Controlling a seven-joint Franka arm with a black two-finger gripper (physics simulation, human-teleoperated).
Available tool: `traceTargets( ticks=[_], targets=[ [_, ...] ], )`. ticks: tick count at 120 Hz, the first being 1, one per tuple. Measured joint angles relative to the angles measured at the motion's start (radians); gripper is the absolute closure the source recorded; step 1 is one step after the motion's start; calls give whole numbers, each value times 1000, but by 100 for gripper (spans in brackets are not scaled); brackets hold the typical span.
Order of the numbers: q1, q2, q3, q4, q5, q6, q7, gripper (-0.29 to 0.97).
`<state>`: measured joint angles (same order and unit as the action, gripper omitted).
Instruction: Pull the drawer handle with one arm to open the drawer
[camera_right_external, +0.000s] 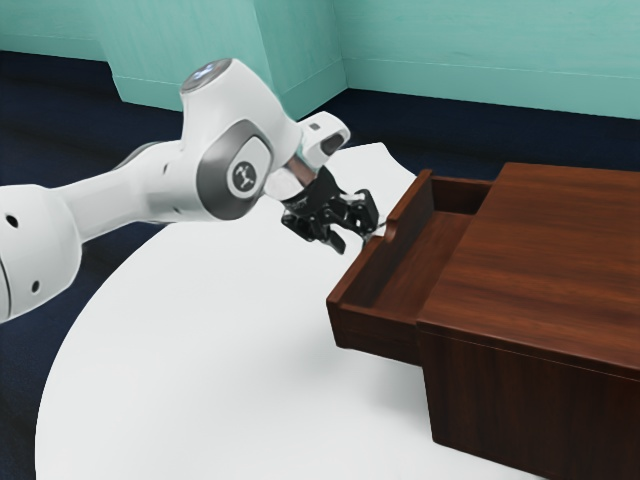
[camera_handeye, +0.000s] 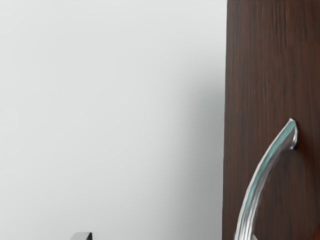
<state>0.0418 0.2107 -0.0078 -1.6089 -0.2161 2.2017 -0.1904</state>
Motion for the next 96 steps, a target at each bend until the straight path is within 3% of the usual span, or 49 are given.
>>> traceTargets(
  ticks=[96],
  targets=[
    [56, -1, -1, 0, -14, -2, 39, 37]
  ],
)
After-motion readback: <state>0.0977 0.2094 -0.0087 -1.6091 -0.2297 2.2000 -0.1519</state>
